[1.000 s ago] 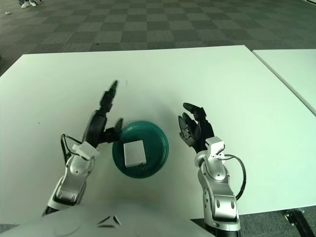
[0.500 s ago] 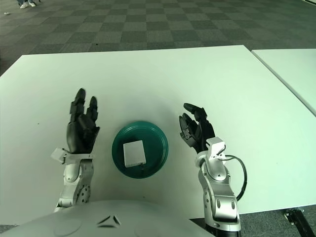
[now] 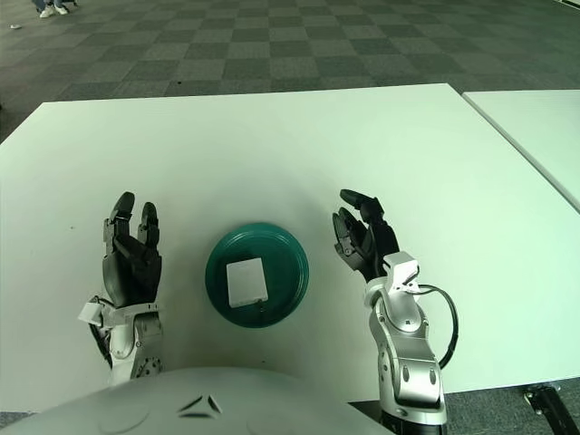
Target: Put the charger into the plate.
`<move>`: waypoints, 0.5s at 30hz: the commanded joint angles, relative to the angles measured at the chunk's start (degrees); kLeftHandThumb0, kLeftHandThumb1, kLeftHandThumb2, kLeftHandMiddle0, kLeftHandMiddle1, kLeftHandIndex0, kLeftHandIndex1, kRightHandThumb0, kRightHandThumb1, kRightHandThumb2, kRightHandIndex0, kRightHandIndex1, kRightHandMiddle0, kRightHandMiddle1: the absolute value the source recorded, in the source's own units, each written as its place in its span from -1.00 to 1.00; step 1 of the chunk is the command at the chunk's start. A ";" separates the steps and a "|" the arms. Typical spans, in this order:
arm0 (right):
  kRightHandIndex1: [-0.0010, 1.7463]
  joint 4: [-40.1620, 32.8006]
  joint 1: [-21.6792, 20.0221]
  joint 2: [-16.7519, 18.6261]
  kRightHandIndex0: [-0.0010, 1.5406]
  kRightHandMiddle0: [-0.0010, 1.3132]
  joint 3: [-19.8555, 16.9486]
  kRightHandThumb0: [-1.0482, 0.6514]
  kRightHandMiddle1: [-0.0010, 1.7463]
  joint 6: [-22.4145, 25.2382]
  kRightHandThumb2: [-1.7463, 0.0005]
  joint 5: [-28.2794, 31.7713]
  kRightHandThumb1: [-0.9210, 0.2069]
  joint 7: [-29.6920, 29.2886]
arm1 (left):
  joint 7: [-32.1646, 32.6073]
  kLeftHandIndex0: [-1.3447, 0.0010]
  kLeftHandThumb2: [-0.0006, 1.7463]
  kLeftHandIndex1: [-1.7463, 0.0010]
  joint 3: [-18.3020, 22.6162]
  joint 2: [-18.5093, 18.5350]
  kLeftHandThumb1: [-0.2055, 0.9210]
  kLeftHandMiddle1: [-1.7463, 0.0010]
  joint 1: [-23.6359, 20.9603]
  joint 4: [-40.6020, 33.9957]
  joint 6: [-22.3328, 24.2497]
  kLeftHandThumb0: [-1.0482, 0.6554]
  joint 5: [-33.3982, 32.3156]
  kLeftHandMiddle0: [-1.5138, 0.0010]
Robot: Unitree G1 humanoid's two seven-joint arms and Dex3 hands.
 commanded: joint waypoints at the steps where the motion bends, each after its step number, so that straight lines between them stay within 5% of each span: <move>1: -1.00 -0.08 -0.25 -0.16 -0.62 -1.00 -0.52 -0.43 -0.04 0.23 0.39 0.80 -0.92 0.35 | 1.55 1.00 0.06 0.08 0.34 -4.00 1.00 0.95 3.40 4.01 0.71 -0.74 3.89 0.56; 9: -1.00 -0.58 0.12 -0.19 -0.62 -1.00 -0.98 -0.43 -0.04 0.36 0.39 0.97 -0.92 0.79 | 11.35 1.00 0.09 0.00 2.50 -2.73 1.00 0.95 7.01 -0.85 9.98 -0.77 18.81 0.52; 15: -1.00 -0.89 0.45 -0.13 -0.62 -1.00 -1.14 -0.43 -0.04 0.35 0.39 0.99 -0.92 1.03 | 14.74 1.00 0.10 0.04 2.44 -3.04 1.00 0.96 9.96 -5.74 16.65 -0.76 23.21 0.55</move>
